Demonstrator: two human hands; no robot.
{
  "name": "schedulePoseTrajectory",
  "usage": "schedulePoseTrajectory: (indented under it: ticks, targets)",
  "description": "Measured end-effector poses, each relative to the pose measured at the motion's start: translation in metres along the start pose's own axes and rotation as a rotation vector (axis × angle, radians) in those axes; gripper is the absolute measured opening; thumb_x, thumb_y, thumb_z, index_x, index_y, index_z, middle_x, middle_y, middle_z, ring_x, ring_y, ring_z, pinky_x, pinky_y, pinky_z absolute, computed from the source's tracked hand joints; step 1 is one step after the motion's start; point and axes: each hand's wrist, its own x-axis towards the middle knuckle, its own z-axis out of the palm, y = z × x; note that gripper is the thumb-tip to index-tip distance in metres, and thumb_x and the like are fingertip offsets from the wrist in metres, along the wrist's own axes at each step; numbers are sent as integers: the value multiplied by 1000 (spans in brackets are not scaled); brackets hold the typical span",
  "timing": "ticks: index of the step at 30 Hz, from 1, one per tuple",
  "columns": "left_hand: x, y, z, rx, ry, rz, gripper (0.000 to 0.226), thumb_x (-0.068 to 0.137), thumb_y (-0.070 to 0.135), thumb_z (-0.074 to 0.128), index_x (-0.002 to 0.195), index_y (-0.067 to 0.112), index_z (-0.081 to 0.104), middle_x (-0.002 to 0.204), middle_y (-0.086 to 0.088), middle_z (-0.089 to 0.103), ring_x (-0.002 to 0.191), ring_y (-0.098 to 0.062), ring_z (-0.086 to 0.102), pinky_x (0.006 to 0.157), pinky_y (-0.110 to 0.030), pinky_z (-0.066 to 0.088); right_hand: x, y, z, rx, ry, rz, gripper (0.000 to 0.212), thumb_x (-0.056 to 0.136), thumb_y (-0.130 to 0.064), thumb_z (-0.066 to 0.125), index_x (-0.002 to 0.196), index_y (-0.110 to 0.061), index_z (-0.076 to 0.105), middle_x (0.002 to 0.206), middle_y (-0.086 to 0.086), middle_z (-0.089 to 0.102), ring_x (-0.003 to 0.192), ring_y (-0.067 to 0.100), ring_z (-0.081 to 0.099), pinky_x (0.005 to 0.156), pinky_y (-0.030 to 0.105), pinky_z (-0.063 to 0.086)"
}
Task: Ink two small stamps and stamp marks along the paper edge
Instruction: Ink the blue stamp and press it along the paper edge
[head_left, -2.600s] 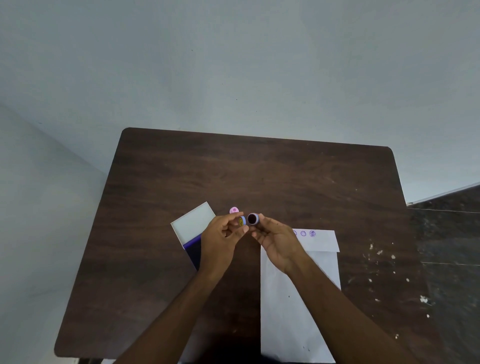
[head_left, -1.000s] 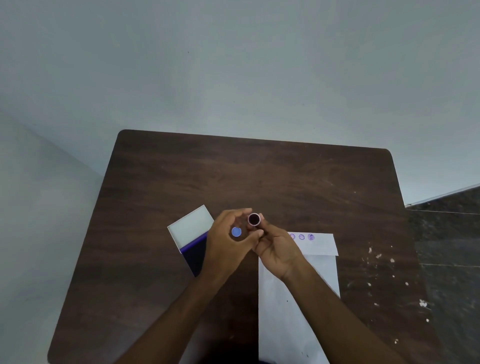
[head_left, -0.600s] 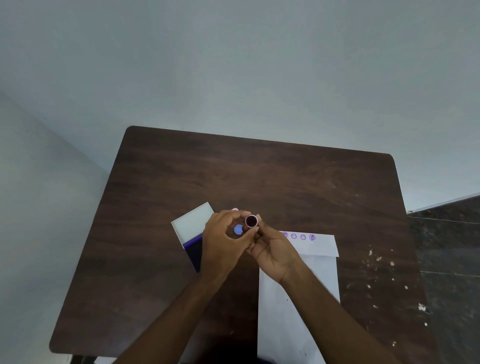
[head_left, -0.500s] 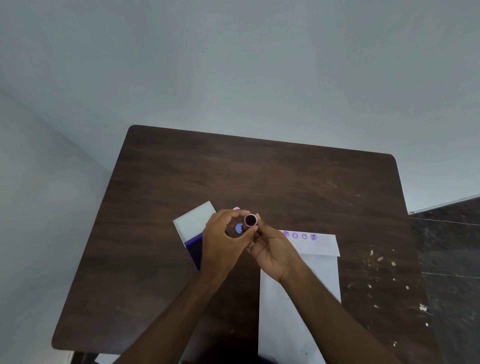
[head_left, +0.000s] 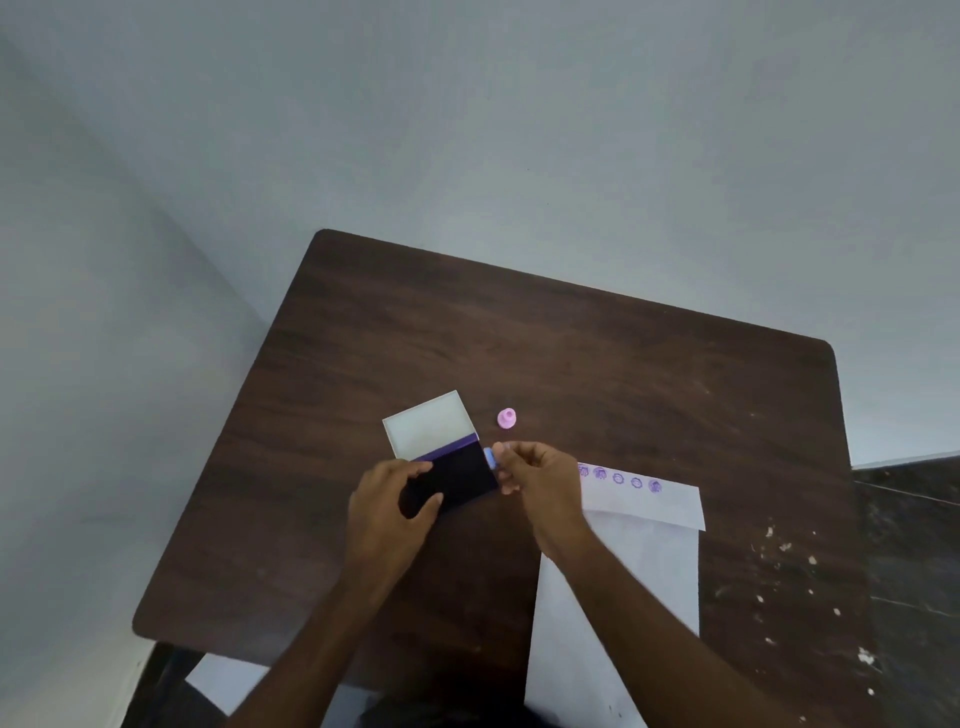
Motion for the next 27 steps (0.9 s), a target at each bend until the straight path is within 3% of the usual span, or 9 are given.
schedulePoseTrajectory:
  ticks: [6,9,11,13,17,23,27]
  targets:
    - [-5,-25,12,247,-105,-29,68,70,50,72,131,30,49,133,2,50,123,-16,44,99,-40,34,-2,12,32,-415,27,-139,12,83,-38,69,77,-31,63,70,-17,64,66,-1,61,59,9,41]
    - [0,-25,17,270,-136,-9,83,66,59,70,137,29,40,142,2,43,130,-17,39,104,-41,31,0,16,45,-526,41,-241,10,86,-29,67,85,-19,65,78,-7,65,67,1,57,63,8,39]
    - [4,-24,21,283,-160,-12,88,64,65,67,139,30,36,145,3,41,131,-17,37,105,-41,29,1,19,52,-575,14,-263,16,89,-27,64,93,-12,66,90,3,68,78,9,59,75,20,49]
    - [7,-25,25,281,-165,-4,90,63,66,68,138,29,36,145,2,42,130,-19,39,105,-43,29,3,21,57,-641,-33,-243,25,92,-28,59,104,-7,64,103,11,68,93,20,60,88,33,50]
    - [11,-25,28,291,-159,-6,91,59,66,71,136,27,40,141,2,47,127,-19,42,104,-44,31,3,25,61,-832,-143,-269,35,93,-25,59,121,-5,55,125,15,59,113,27,54,103,35,39]
    - [11,-25,30,320,-126,57,84,63,62,71,135,31,40,138,5,50,125,-18,42,101,-42,31,-9,31,59,-907,-207,-375,38,92,-11,59,127,3,49,132,26,51,121,36,48,105,38,33]
    - [11,-23,30,324,-119,52,81,64,59,71,135,31,42,137,6,50,124,-18,41,100,-42,32,-12,33,57,-927,-257,-318,47,93,-15,57,135,-1,41,143,18,44,129,28,42,111,31,26]
